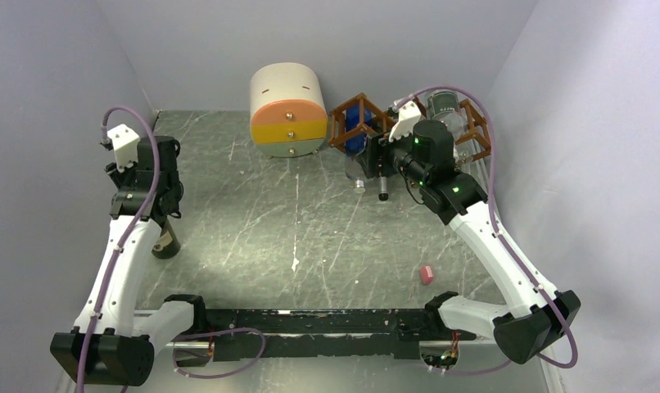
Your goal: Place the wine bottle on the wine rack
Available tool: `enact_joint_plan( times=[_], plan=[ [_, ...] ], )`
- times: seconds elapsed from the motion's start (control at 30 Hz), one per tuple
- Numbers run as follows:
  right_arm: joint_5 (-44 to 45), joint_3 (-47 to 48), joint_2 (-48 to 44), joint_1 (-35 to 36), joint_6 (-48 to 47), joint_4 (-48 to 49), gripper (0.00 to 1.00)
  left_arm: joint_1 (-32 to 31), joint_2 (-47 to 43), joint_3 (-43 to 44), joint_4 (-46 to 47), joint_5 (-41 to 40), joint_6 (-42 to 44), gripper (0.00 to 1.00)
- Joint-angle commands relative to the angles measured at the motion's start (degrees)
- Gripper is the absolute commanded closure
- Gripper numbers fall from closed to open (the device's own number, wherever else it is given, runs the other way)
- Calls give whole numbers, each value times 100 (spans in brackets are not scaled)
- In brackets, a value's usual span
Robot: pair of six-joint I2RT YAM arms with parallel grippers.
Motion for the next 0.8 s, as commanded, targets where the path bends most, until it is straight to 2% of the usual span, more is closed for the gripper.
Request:
enact_joint_plan(
  times=[0.0,0.2,0.37,0.4,0.47,0.63,0.77],
  plan=[
    [-8,-42,-109,18,2,101,27,41,-188,603,197,1101,811,93],
    [-513,-416,-158,18,271,417,27,23,-294,1273,246,4197,1090,93],
    [-1018,-853,-206,18,555,864,26,-108,-258,1128,748,6530,1072,93],
    [-1086,-951,-220,155,613,984,26,-216,-235,1067,850,6743,1017,93],
    [-1231,-1132,-263,261,686,1247,25,-645,-158,1017,971,6915,1008,93],
    [-1124,-1553,-284,735,836,1931,24,-2440,259,1110,1077,5817,1107,93],
    [-799,-1798,-295,1285,788,2460,22,-3150,499,1054,1341,5424,1145,93]
  ],
)
